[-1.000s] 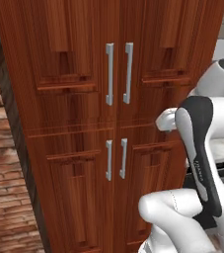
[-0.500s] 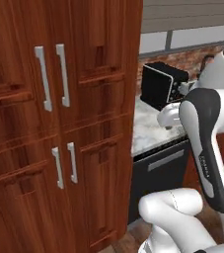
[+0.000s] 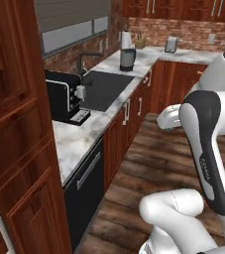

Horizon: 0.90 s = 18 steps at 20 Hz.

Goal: Navigate to the toaster oven.

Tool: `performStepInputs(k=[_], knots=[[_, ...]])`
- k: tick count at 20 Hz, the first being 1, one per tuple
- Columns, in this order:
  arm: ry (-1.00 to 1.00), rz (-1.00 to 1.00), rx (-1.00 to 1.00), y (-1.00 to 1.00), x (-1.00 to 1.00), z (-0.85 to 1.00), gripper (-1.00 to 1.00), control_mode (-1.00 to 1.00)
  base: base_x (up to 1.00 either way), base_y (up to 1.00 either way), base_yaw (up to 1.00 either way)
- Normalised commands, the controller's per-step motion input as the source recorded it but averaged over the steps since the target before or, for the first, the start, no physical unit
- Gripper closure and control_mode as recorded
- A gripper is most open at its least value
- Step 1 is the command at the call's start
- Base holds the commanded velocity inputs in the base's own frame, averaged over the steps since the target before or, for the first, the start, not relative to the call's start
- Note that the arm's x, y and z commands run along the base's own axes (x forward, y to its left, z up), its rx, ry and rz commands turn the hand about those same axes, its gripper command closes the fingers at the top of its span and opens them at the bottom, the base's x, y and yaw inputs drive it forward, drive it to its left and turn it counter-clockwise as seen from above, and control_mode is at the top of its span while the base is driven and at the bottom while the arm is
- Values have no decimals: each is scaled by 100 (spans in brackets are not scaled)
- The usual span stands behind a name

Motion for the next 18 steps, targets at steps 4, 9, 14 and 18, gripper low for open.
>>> performStepInputs(k=[4, 9, 14, 18], knots=[[0, 0, 0, 0, 0, 0, -100, 100, 0, 0, -91], [0, 0, 0, 0, 0, 0, -100, 100, 0, 0, -89], [0, 0, 0, 0, 0, 0, -100, 100, 57, -3, -60], [0, 0, 0, 0, 0, 0, -100, 100, 100, -1, -9]])
